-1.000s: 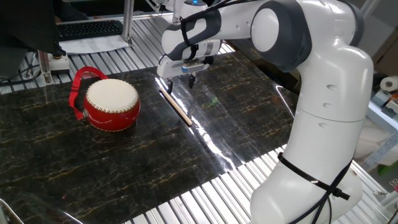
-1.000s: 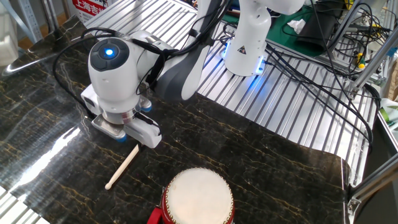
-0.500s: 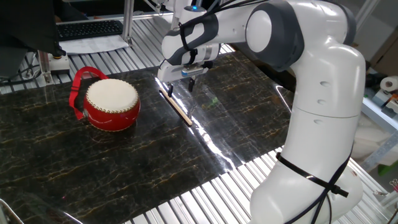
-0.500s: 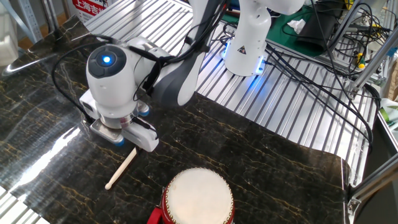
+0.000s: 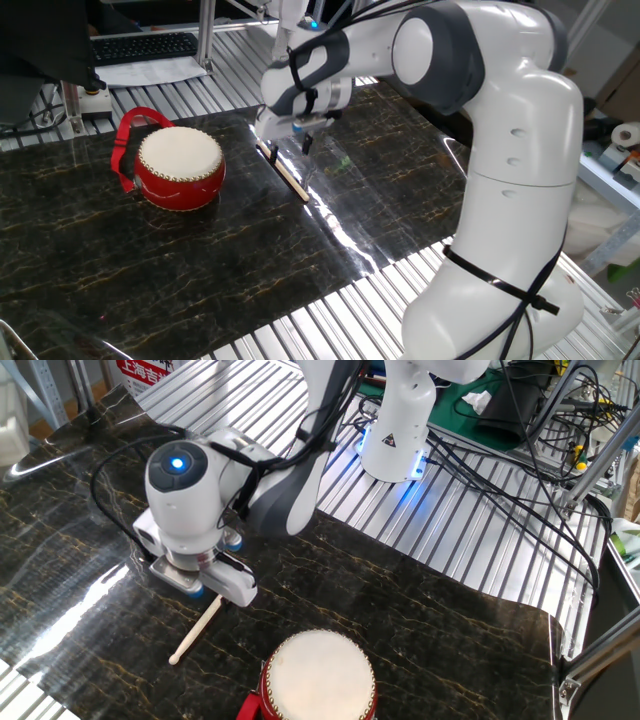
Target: Play the drum
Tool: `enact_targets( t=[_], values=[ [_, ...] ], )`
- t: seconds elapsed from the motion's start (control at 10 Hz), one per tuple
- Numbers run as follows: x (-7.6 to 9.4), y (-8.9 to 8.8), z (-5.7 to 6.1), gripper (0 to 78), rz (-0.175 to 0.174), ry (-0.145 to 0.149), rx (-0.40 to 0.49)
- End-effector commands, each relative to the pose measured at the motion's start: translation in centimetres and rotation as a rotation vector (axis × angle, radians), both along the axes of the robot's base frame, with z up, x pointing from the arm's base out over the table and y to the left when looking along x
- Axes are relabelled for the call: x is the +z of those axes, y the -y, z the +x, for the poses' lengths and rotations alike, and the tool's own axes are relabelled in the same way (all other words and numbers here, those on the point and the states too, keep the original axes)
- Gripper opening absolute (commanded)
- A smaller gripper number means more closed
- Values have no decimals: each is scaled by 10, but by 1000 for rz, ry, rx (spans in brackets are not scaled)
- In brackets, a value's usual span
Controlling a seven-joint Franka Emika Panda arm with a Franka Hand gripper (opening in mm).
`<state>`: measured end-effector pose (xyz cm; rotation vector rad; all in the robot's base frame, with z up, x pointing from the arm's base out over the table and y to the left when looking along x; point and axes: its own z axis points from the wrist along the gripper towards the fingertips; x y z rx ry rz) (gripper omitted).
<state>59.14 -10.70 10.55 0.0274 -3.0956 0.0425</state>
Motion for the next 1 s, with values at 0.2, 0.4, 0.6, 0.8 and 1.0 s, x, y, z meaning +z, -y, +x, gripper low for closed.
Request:
enact_targets(
  t=[0.2,0.4,0.6,0.8,1.0],
  values=[
    [-31,1,-17,773,17,15,31],
    [-26,-7,-24,773,16,2,46],
    [-24,-13,-32,773,12,-2,40],
    [-26,-13,-32,773,10,-6,42],
    [-38,-9,-33,773,13,10,62]
  ],
)
